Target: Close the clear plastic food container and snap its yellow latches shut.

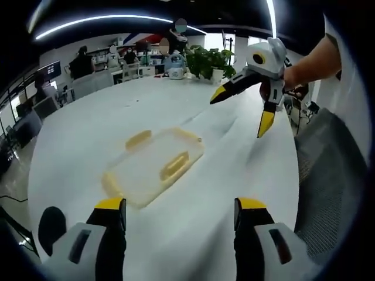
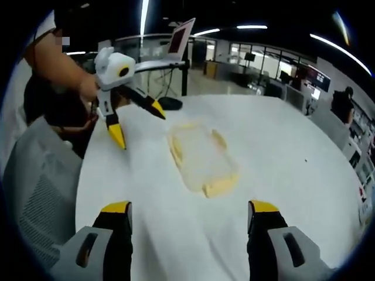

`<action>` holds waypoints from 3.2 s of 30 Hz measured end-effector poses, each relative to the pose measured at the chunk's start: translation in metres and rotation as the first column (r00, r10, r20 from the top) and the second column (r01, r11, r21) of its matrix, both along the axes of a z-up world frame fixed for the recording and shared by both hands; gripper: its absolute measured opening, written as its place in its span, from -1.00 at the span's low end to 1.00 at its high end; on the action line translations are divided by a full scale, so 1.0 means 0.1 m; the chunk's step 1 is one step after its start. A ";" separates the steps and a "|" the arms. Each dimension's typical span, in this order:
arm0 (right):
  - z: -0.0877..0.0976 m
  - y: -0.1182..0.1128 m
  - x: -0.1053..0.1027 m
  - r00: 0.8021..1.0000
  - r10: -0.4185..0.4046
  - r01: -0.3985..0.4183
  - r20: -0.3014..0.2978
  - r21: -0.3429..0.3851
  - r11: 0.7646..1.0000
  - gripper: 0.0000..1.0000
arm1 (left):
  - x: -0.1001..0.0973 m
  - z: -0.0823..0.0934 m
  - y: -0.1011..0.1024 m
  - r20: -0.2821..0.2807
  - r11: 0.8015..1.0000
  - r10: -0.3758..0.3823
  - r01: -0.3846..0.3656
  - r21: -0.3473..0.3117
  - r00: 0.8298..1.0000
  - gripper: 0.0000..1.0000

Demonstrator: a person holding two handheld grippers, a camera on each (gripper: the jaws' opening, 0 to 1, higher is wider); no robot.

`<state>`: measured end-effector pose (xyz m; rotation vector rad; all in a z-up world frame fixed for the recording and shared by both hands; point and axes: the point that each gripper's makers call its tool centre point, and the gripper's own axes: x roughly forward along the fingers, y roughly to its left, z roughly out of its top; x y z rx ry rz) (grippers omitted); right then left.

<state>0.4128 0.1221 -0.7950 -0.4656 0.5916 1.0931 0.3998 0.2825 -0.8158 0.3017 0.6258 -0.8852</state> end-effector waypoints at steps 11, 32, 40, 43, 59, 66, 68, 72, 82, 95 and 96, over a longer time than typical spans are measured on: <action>-0.02 0.10 0.07 0.999 0.047 -0.046 0.012 -0.026 0.999 0.60 | 0.08 -0.01 0.03 0.009 0.999 -0.035 0.035 0.028 0.999 0.51; -0.15 0.19 0.21 0.992 0.125 -0.125 -0.010 -0.058 0.990 0.58 | 0.28 -0.05 0.14 0.006 0.995 -0.072 0.072 0.069 0.997 0.49; -0.19 0.21 0.25 0.986 0.164 -0.164 -0.003 -0.088 0.983 0.56 | 0.39 -0.05 0.18 0.015 0.990 -0.105 0.103 0.099 0.994 0.48; -0.20 0.24 0.28 0.985 0.172 -0.172 -0.007 -0.091 0.981 0.56 | 0.41 -0.07 0.19 0.015 0.987 -0.114 0.111 0.112 0.993 0.48; -0.30 0.32 0.41 0.979 0.204 -0.205 -0.016 -0.127 0.971 0.54 | 0.54 -0.14 0.29 0.011 0.966 -0.187 0.182 0.183 0.982 0.44; -0.35 0.34 0.46 0.975 0.220 -0.222 -0.033 -0.144 0.964 0.52 | 0.61 -0.14 0.32 0.010 0.954 -0.219 0.212 0.211 0.976 0.43; -0.37 0.34 0.47 0.973 0.226 -0.229 -0.036 -0.147 0.962 0.52 | 0.63 -0.15 0.32 0.003 0.949 -0.233 0.227 0.217 0.972 0.42; -0.42 0.35 0.48 0.969 0.244 -0.247 -0.040 -0.170 0.954 0.52 | 0.63 -0.19 0.32 -0.007 0.925 -0.285 0.277 0.258 0.958 0.41; -0.50 0.39 0.49 0.964 0.259 -0.267 -0.065 -0.188 0.945 0.50 | 0.70 -0.21 0.32 -0.016 0.894 -0.345 0.334 0.298 0.939 0.38; -0.58 0.42 0.55 0.960 0.268 -0.279 -0.078 -0.215 0.936 0.48 | 0.78 -0.24 0.33 -0.042 0.834 -0.431 0.416 0.363 0.901 0.35; -0.59 0.40 0.57 0.959 0.272 -0.282 -0.075 -0.228 0.932 0.46 | 0.79 -0.26 0.33 -0.049 0.829 -0.437 0.423 0.364 0.898 0.35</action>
